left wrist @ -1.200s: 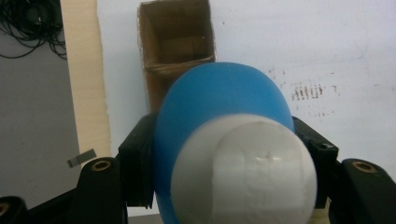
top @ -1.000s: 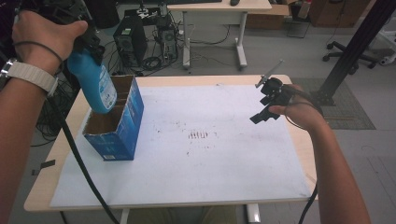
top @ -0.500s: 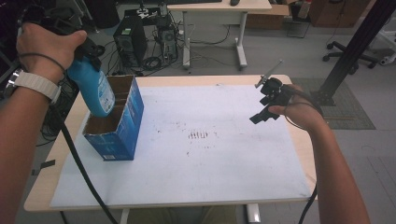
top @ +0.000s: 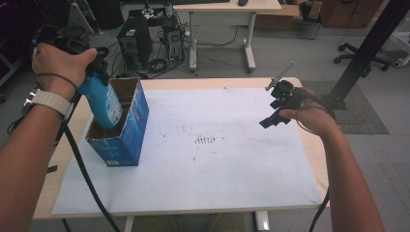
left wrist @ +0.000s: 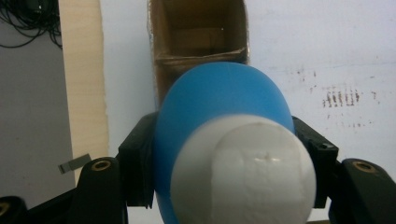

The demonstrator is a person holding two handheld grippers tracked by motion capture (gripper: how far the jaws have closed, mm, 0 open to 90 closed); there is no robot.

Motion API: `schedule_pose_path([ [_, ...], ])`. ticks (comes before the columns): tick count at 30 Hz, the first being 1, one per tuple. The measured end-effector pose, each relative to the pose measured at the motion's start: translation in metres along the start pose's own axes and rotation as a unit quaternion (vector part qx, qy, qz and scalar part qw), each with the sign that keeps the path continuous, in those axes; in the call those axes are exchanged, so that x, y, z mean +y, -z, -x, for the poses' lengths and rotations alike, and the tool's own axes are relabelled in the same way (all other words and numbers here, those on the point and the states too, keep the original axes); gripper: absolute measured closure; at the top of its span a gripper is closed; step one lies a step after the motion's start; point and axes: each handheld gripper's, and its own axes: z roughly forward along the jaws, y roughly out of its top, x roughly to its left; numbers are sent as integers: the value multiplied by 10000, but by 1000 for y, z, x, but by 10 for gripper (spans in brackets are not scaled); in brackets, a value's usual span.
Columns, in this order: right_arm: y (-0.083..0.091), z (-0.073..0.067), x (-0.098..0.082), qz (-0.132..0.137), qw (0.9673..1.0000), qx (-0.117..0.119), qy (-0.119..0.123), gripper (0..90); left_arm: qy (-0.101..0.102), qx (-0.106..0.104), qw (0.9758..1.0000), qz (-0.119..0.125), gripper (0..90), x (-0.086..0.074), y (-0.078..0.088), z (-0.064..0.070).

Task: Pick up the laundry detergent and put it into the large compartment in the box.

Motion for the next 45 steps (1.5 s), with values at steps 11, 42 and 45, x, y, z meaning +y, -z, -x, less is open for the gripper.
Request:
schedule_pose_path([
  [11, -2, -1, 1, 5, 10000, 4, 0, 81, 20, 58, 10000, -6, 373, -5, -22, -5],
  [42, -2, -1, 0, -57, 10000, -10, -44, 81, -129, 235, 9996, 31, 374, -15, -84, 0],
  [45, -3, -1, 0, -72, 10000, -7, -45, 81, -145, 256, 9996, 19, 374, -16, -89, 1],
])
